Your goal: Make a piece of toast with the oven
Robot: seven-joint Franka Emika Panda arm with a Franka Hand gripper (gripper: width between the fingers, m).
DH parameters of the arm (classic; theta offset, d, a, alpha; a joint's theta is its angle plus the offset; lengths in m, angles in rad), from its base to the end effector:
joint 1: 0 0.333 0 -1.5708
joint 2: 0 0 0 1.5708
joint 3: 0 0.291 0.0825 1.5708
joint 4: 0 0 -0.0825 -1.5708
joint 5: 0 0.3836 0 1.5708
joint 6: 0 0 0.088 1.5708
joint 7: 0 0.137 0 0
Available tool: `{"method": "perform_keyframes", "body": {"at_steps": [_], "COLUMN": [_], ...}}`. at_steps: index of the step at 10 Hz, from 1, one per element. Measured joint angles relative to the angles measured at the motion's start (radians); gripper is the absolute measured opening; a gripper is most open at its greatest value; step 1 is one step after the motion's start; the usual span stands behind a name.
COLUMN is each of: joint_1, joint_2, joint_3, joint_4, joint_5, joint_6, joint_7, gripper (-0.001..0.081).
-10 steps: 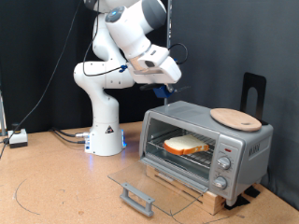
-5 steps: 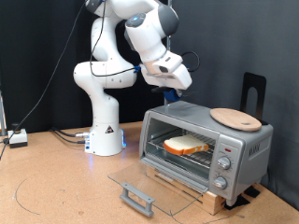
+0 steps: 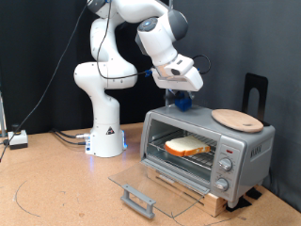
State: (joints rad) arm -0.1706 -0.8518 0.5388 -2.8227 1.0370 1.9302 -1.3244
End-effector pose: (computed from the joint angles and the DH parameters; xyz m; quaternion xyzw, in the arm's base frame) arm 0.3001 0.1645 0.3552 -0.8213 -0.5006 -0.1366 0.2370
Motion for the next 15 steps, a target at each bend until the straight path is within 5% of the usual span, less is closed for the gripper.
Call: {"method": "perform_keyframes", "body": {"at_steps": [1,2,3,9,12,15], "joint_1": [0.000,0.000,0.000,-0.004,-0.006,-0.057], "joint_2": [0.000,0.001,0.001,-0.055,-0.067,-0.037], "joint_3": [0.007,0.010,0.011,-0.102,-0.114,-0.172], "joint_4": [0.000,0.000,0.000,0.033,0.033,0.022], "joint_5": [0.001,0.002,0.005,0.027,0.025,0.057], "joint_6": [0.004,0.007,0.008,0.001,0.010,0.090], "joint_7": [0.011,0.018,0.018,0.000,-0.019,-0.092], "gripper": [0.0649,0.0649,0.0780,0.0809,0.0809,0.0809]}}
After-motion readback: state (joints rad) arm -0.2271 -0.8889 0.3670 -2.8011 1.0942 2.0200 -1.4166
